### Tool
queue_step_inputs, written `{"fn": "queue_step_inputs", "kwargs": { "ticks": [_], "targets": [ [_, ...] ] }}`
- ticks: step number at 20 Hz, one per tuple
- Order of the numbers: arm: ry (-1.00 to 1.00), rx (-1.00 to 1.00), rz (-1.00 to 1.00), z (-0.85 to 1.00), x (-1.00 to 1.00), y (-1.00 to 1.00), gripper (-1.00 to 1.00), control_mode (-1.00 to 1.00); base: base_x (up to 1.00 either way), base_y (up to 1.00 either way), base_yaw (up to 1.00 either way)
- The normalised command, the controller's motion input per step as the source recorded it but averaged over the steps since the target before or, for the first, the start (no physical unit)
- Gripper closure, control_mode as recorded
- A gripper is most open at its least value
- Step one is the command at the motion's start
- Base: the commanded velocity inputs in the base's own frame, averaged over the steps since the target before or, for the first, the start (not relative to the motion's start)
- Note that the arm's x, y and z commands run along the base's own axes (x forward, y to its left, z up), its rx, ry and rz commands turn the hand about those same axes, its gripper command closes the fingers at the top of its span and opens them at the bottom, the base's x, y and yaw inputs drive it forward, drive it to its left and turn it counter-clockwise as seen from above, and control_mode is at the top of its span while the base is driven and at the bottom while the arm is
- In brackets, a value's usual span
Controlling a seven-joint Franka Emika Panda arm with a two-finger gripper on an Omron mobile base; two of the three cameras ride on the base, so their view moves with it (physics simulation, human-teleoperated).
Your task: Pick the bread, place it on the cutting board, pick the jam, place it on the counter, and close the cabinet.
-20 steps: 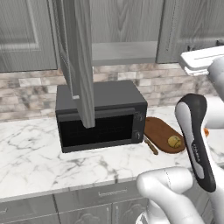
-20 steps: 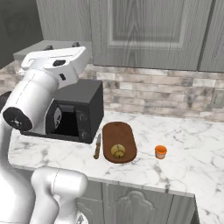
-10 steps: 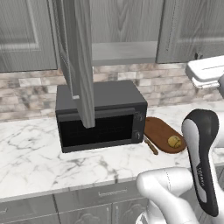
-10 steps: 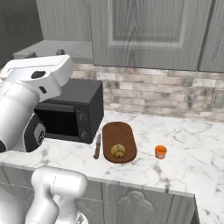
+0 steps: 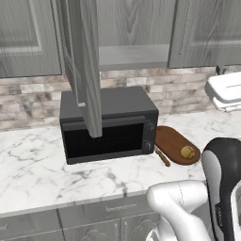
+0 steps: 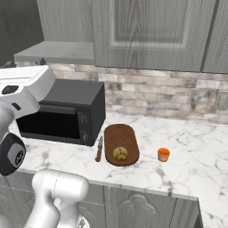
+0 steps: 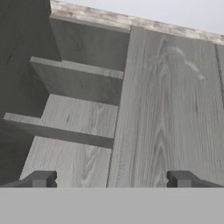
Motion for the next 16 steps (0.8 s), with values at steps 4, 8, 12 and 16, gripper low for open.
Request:
{"fn": "queue_step_inputs", "kwargs": {
  "ticks": [4,8,12,16],
  "targets": [
    [0.0,0.0,0.0,0.0,-0.49,0.2,-1.0,-1.0,0.0,0.0,0.0],
    [0.0,0.0,0.0,0.0,-0.43,0.23,-1.0,-1.0,0.0,0.0,0.0],
    [0.0,0.0,0.0,0.0,-0.38,0.27,-1.0,-1.0,0.0,0.0,0.0],
    [0.0,0.0,0.0,0.0,-0.39,0.27,-1.0,-1.0,0.0,0.0,0.0]
  ]
}}
